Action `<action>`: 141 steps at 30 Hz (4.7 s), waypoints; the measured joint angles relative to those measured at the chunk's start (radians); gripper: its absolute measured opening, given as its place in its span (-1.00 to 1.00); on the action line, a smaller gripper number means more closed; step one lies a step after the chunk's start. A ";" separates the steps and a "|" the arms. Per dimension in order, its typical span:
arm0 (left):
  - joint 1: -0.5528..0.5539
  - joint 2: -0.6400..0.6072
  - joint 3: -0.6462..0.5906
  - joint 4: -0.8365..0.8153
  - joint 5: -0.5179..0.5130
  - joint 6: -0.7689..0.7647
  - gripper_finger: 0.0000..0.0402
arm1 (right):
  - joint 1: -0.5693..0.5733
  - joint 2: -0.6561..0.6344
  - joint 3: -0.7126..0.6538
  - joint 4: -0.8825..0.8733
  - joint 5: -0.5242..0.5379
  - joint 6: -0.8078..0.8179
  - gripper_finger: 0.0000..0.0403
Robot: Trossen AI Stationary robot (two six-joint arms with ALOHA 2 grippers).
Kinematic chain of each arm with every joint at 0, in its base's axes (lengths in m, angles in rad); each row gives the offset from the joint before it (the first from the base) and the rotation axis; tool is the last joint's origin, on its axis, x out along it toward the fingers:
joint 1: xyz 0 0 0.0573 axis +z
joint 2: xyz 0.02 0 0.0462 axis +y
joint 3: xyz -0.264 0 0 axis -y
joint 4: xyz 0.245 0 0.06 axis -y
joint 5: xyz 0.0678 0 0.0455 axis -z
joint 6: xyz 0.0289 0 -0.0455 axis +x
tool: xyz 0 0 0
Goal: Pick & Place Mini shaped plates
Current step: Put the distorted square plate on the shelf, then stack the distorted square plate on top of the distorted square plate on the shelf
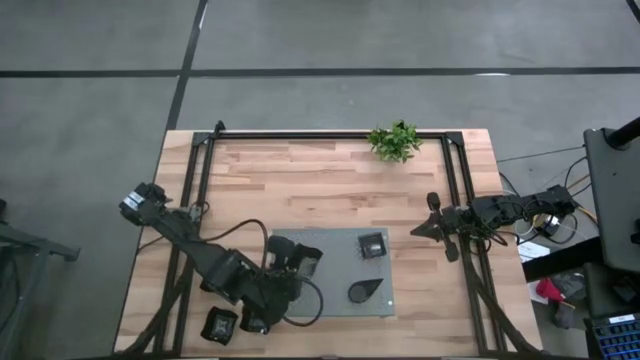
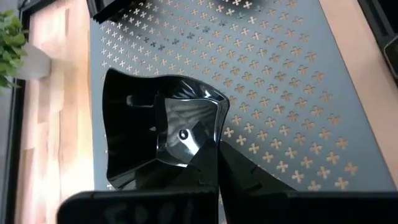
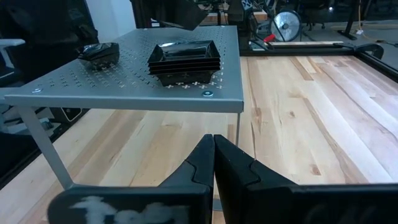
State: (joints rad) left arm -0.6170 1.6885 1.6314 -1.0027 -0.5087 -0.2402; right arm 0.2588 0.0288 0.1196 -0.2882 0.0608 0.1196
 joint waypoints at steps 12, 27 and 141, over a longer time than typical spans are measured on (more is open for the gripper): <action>0.000 0.002 -0.038 -0.005 -0.001 0.077 -1.00 | 0.000 0.000 0.000 0.000 0.000 0.000 -0.96; 0.001 0.000 -0.050 0.000 -0.014 0.075 -1.00 | 0.000 0.000 0.000 0.000 0.000 0.000 -0.96; -0.342 0.025 -0.606 0.626 0.311 -0.884 -0.52 | 0.000 0.000 0.000 0.000 0.000 0.000 -0.96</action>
State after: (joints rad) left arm -0.9588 1.7140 1.0252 -0.3767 -0.1978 -1.1240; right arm 0.2589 0.0288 0.1196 -0.2882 0.0610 0.1196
